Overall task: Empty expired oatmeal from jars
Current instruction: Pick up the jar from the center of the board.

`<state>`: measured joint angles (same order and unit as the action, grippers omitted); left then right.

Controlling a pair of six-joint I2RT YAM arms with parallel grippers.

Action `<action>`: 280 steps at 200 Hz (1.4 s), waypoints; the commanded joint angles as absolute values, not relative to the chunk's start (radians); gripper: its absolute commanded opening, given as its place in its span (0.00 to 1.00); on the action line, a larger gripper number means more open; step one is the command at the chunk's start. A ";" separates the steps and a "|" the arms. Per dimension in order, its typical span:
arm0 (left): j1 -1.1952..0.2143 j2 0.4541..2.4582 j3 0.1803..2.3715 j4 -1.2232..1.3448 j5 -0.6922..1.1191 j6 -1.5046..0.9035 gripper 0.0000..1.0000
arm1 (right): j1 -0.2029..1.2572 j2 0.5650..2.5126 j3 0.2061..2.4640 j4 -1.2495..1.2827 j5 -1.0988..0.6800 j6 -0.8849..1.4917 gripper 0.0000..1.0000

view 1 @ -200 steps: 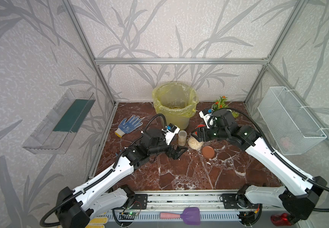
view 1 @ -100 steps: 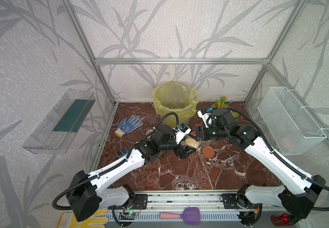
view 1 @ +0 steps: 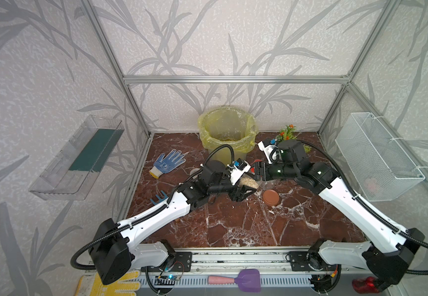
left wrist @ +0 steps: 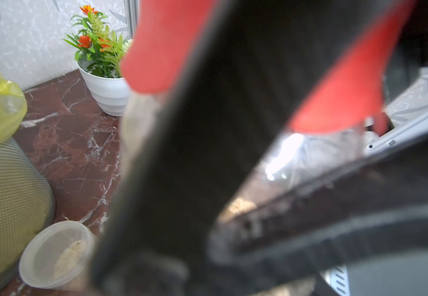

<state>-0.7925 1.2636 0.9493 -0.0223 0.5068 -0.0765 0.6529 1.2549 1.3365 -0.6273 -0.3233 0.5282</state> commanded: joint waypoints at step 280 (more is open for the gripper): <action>-0.810 1.180 0.891 0.086 0.142 0.117 0.00 | 0.560 1.056 1.269 -0.635 -0.337 0.632 0.99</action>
